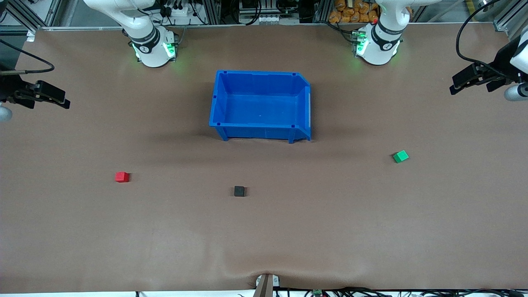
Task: Attach green and red cubes to black cube
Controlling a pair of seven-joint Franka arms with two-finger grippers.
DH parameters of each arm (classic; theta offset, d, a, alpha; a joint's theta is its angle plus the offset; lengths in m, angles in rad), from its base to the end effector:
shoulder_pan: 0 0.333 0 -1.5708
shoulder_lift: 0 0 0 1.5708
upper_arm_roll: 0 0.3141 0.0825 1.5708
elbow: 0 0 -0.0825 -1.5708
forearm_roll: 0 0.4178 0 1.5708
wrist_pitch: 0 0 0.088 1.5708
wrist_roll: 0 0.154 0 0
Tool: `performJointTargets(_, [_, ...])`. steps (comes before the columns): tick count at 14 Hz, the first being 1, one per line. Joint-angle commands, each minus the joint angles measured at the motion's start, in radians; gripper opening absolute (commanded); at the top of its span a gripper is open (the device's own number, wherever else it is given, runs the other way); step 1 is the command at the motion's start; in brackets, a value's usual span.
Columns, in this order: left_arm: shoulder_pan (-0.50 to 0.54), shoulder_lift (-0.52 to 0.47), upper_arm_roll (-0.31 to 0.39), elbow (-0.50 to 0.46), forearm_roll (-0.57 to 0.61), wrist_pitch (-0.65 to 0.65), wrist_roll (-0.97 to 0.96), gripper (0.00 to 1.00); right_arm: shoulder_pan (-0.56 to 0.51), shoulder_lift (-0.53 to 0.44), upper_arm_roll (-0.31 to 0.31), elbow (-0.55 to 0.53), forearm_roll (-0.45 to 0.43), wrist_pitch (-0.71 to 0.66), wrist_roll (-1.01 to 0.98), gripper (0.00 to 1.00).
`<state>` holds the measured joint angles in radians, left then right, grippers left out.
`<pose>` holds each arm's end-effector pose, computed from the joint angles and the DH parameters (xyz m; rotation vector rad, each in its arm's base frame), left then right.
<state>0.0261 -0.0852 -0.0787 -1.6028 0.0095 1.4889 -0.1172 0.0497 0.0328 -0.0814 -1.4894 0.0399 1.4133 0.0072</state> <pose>0.5511 -0.0291 0.6010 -3.1210 -0.1024 0.0429 0.5767 -0.0110 0.5844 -3.0982 0.0541 0.1680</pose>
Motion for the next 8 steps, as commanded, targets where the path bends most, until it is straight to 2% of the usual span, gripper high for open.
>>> performJointTargets(1, [0.011, 0.008, 0.0, 0.035, 0.004, -0.033, 0.01, 1.0, 0.002, -0.002, -0.003, 0.008, 0.009, -0.002, 0.017, 1.0])
performJointTargets(4, [0.018, 0.012, 0.0, 0.057, 0.009, -0.059, 0.008, 1.0, 0.001, -0.002, -0.003, 0.011, 0.009, -0.002, 0.017, 1.0])
performJointTargets(6, [0.015, 0.015, -0.006, 0.07, 0.076, -0.059, 0.011, 1.0, 0.001, -0.001, -0.003, 0.012, 0.011, -0.002, 0.017, 1.0])
performJointTargets(8, [0.014, 0.025, -0.009, 0.073, 0.07, -0.059, 0.013, 1.0, -0.001, 0.002, -0.003, 0.012, 0.011, 0.0, 0.017, 1.0])
